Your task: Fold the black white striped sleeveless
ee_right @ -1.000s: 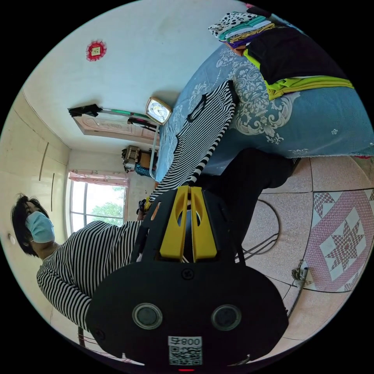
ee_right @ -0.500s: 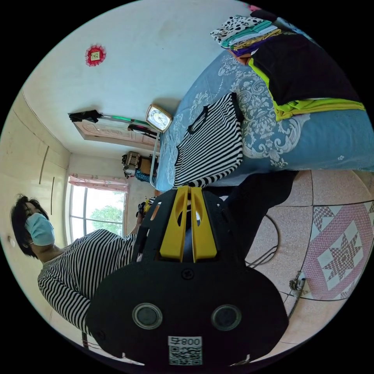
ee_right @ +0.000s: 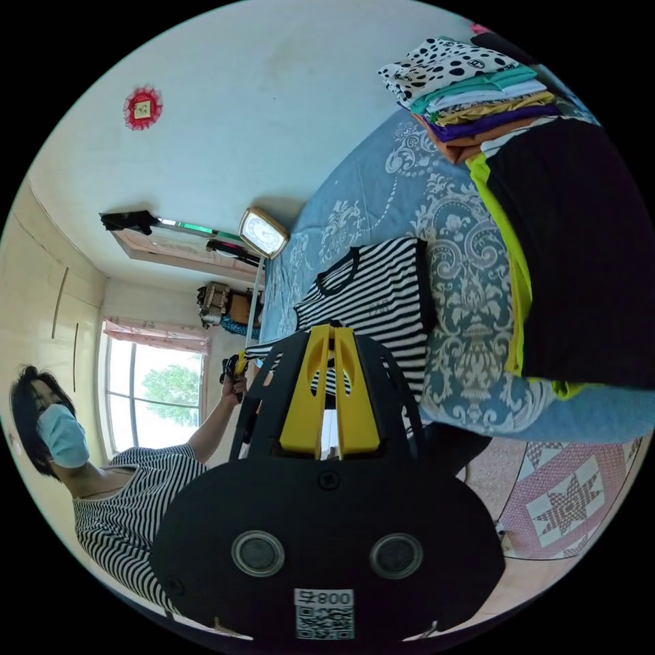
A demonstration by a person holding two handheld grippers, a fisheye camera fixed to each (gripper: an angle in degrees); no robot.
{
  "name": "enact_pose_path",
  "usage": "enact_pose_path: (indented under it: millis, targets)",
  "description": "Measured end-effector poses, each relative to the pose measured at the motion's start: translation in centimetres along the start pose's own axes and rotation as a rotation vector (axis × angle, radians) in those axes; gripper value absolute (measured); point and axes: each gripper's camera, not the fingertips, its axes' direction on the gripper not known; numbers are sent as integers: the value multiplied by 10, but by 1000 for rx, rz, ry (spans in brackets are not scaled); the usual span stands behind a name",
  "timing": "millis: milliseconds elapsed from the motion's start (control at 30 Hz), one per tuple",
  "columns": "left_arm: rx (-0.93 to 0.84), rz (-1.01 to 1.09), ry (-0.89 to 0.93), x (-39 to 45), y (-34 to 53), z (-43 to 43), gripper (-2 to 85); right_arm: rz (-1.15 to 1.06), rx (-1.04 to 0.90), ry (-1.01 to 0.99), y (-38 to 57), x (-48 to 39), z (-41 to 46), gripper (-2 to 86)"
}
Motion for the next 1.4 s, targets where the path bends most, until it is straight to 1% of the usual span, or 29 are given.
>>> enact_pose_path:
  millis: [267,567,833,1000,1067,1167,1300,1367,1400]
  targets:
    - [13,-72,-49,-81,-130,110,11,54,-36,52,-109,75,91,7]
    - [-11,-139,-128,-170,-231,227,13,119,-104,103,-203,166,207,7]
    - [6,-178,-172,-224,-287,311,28,164,-154,108,-256,228,297,10]
    - [59,-202,-134,-245,-310,348,42,185,-155,77,-271,248,332,12]
    - [121,-219,-95,-254,-317,360,45,188,-153,83,-274,251,344,13]
    - [134,-217,-101,-255,-325,383,45,186,-138,105,-277,253,364,14]
    - [73,-133,-100,-234,-331,431,39,153,-72,166,-277,242,383,15]
    - [-62,-51,-149,-212,-335,481,35,111,-59,192,-274,229,395,14]
    - [-99,-28,-167,-206,-336,495,33,60,-62,208,-270,215,408,12]
